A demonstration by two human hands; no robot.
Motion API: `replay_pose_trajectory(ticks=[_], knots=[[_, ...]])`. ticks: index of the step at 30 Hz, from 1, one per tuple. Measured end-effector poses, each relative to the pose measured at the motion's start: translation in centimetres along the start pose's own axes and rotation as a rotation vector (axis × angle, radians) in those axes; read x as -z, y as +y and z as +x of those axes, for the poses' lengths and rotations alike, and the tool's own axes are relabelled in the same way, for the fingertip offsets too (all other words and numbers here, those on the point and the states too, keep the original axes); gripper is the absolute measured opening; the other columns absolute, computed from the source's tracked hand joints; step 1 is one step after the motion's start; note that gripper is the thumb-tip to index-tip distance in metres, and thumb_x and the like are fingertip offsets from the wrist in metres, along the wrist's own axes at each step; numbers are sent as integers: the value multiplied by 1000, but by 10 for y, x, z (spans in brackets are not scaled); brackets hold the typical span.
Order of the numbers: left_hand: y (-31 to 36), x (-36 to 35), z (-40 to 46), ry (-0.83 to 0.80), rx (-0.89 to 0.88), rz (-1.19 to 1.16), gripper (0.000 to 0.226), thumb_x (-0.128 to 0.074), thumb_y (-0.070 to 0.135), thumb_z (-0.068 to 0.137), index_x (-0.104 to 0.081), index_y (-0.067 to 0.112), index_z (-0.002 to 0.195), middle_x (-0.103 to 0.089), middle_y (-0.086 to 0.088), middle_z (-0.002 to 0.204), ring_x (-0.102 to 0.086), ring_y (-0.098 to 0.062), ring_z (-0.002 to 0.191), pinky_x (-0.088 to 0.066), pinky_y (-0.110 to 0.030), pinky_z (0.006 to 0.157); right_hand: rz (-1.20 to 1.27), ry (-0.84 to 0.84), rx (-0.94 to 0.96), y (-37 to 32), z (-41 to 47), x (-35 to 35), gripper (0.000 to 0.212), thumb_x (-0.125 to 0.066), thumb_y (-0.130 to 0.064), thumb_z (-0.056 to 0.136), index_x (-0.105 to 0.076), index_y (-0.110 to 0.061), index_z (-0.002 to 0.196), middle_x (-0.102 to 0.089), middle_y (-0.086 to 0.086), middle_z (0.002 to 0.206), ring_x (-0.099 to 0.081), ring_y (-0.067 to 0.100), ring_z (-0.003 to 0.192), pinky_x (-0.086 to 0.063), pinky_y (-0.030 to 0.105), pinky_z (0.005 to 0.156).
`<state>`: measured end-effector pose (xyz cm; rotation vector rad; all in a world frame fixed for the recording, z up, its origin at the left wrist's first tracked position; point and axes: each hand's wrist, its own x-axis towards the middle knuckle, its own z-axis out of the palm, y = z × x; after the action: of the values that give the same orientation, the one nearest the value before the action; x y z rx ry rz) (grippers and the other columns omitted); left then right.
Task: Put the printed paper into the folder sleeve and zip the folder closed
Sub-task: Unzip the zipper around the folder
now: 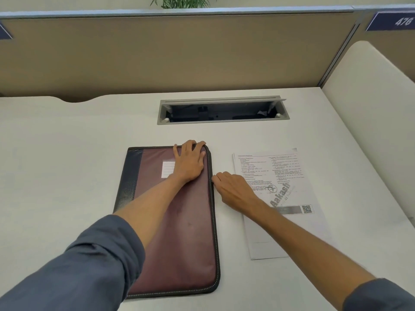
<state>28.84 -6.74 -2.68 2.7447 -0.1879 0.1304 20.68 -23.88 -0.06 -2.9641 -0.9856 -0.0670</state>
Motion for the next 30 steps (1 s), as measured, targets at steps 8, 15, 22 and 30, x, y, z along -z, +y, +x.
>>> replay_pose_trajectory(ticks=[8,15,22,30], knots=[[9,9,-5,-37,21,70,40,-32,31,103,-42,25,141,-42,-10,140,-32,-26,137,1,-65,114,126,-95,-124,-46,-58,0,21,-44,4,87,-51,-11,99,-61,7,89,-55,27,73,-27,35,55],[28,20,-28,-32,61,211,51,-35,39,102,-30,19,149,-26,-14,155,-18,-30,146,-3,-59,118,226,-49,-273,-60,-65,-1,8,-43,-8,95,-51,-10,96,-61,8,92,-53,28,77,-32,36,57],[31,13,-113,-160,41,93,63,-35,65,91,-28,39,149,-11,-5,163,1,-31,151,10,-60,114,349,78,-315,-57,-66,-6,19,-38,-22,101,-52,-14,112,-61,6,99,-56,29,86,-41,38,62],[38,11,-128,-248,79,60,58,-31,58,97,-18,42,152,4,-5,165,17,-37,148,16,-65,111,281,64,-173,-55,-84,-1,18,-39,-24,102,-55,-14,102,-59,5,88,-55,27,81,-47,42,60]])
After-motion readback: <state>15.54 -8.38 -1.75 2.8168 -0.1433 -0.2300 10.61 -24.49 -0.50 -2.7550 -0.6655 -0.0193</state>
